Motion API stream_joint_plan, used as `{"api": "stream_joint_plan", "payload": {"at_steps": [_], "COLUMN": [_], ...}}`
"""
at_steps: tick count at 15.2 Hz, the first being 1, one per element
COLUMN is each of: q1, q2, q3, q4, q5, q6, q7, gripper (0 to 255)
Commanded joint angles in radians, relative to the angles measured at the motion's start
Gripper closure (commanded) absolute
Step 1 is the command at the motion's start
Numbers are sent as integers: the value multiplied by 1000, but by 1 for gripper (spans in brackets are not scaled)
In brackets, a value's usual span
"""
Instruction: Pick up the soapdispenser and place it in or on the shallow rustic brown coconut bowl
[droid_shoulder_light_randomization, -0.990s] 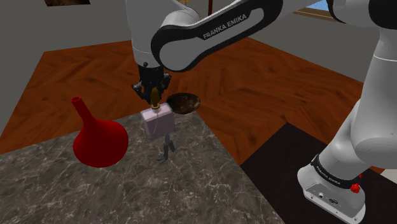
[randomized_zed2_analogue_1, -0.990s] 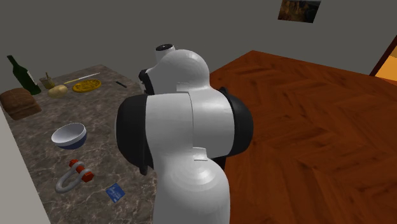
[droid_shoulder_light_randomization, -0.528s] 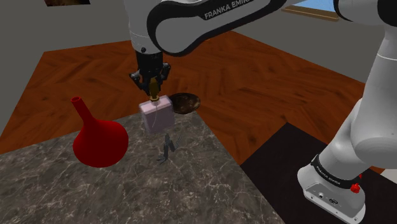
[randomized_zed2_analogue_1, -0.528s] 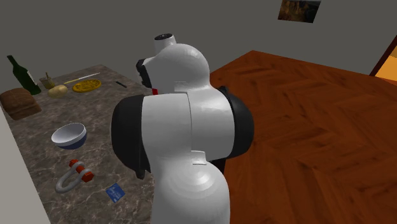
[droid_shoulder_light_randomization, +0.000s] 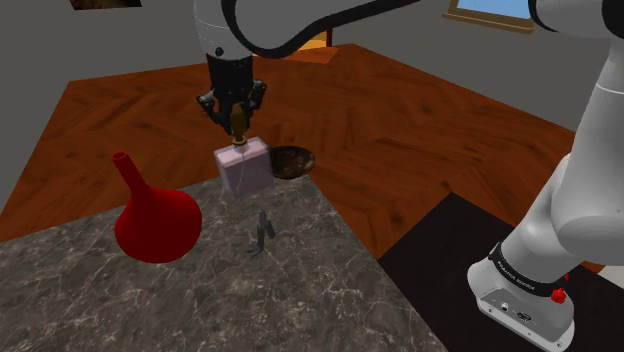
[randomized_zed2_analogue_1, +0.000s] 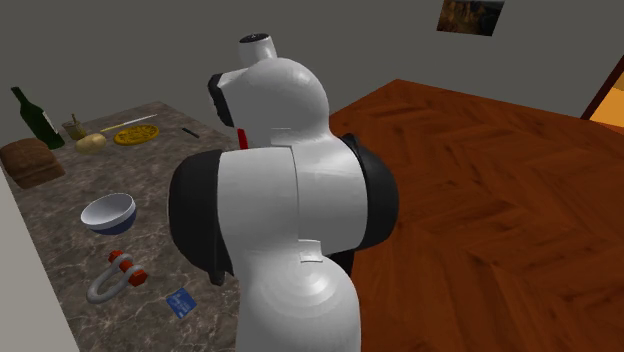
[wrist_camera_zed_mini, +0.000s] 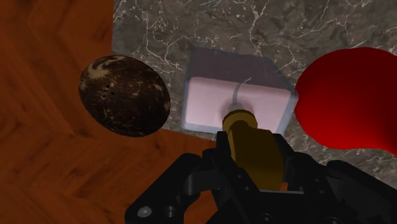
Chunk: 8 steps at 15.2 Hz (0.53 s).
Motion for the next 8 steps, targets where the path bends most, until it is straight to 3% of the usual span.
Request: {"api": "stream_joint_plan", "payload": {"at_steps": [1,8], "q1": [-14,-114], "q2": [-7,-32], "q3": [-5,-47], "q4": [18,66], "q5": [10,63], "q6": [-20,-66], "q7": [-27,-193], "gripper": [255,255]}}
